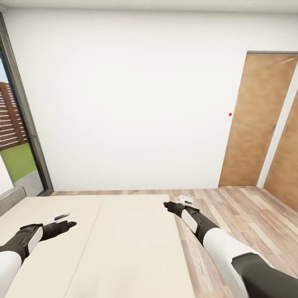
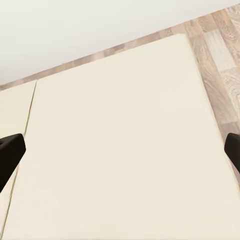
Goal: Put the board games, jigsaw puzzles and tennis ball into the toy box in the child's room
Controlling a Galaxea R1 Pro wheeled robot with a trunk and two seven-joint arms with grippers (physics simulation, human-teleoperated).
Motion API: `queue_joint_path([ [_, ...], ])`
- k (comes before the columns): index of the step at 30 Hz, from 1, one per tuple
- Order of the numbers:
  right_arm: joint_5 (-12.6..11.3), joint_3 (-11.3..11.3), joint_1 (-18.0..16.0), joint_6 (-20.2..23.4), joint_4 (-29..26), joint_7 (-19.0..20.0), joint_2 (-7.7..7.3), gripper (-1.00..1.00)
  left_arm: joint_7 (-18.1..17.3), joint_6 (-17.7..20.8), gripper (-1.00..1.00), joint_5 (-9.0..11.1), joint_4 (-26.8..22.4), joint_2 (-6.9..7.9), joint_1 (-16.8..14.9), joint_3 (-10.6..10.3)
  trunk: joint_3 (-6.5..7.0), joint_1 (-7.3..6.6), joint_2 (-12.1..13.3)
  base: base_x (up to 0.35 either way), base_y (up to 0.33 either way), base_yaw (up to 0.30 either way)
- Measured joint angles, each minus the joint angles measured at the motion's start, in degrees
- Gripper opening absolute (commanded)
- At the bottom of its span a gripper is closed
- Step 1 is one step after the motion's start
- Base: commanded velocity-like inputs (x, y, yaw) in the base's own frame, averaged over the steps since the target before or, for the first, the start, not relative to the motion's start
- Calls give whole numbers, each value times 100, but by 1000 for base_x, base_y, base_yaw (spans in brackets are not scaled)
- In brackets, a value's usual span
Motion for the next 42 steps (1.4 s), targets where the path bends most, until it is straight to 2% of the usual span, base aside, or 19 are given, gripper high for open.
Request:
queue_joint_path([
  [16, -1, 2, 0, 0, -1, 0, 0, 100, 0, 0, 100, -2, 0, -2, 0, -1, 0, 0, 0, 0, 136, 0],
  [42, -1, 8, 1, -17, -1, 5, 9, 100, -1, 0, 100, -3, 0, -3, -1, 2, 0, 0, 0, -1, 221, 0],
])
